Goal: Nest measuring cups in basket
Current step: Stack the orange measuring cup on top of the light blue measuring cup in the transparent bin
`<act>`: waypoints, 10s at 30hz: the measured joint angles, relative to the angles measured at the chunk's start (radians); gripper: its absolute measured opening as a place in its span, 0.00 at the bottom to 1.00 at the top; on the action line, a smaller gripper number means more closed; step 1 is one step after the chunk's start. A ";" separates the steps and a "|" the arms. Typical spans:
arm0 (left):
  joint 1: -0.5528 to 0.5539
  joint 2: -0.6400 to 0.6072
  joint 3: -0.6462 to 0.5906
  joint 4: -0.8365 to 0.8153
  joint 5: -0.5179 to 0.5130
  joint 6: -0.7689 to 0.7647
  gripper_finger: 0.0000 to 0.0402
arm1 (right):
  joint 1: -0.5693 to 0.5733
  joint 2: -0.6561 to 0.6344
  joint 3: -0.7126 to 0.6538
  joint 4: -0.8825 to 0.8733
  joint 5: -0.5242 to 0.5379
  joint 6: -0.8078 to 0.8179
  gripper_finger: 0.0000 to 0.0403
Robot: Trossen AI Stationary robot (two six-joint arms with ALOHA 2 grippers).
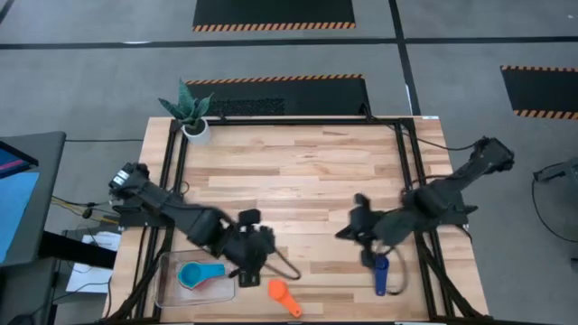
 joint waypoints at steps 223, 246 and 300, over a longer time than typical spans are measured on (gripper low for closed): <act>-0.068 -0.004 -0.005 -0.430 -0.310 -0.116 0.03 | -0.366 0.769 -0.314 1.284 -0.533 0.991 0.63; -0.068 -0.004 -0.005 -0.430 -0.304 -0.117 0.03 | -0.358 0.710 -0.192 0.831 -0.497 0.920 0.63; -0.068 -0.003 -0.005 -0.429 -0.311 -0.109 0.03 | -0.276 0.910 0.068 0.905 -0.382 1.035 0.63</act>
